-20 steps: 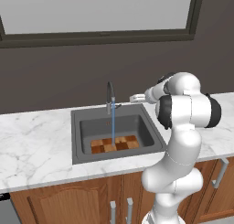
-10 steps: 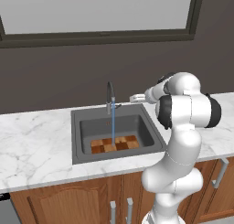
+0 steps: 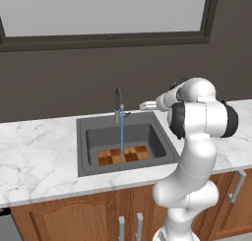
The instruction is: Turn on the sink faucet with hot water and rinse the cutting board for ten seconds, then turn off the faucet. Push the cutting board to reach the water if necessary.
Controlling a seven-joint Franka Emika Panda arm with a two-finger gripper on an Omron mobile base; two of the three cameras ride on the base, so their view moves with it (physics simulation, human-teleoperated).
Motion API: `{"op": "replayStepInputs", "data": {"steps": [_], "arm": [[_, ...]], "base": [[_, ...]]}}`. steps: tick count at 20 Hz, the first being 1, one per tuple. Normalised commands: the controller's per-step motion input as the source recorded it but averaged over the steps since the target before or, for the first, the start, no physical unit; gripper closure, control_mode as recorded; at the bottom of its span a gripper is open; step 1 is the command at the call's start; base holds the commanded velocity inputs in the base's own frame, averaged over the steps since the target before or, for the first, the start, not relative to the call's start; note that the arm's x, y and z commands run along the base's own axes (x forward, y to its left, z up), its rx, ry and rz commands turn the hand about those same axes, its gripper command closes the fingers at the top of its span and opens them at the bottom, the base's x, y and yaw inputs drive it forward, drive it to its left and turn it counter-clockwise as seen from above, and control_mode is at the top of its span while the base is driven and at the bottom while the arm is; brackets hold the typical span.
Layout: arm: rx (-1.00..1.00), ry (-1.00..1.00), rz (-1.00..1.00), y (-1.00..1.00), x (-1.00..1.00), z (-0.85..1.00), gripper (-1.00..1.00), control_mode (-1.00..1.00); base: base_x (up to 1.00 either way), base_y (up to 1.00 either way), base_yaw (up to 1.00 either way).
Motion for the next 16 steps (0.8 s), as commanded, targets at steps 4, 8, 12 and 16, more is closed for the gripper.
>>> {"op": "replayStepInputs", "data": {"steps": [4,8,12,16], "arm": [[0.0,0.0,0.0,0.0,0.0,0.0,-1.0,-1.0],[0.0,0.0,0.0,0.0,0.0,0.0,-1.0,-1.0],[0.0,0.0,0.0,0.0,0.0,0.0,-1.0,-1.0],[0.0,0.0,0.0,0.0,0.0,0.0,-1.0,-1.0]], "base": [[0.0,0.0,0.0],[0.0,0.0,0.0],[0.0,0.0,0.0],[0.0,0.0,0.0]]}}
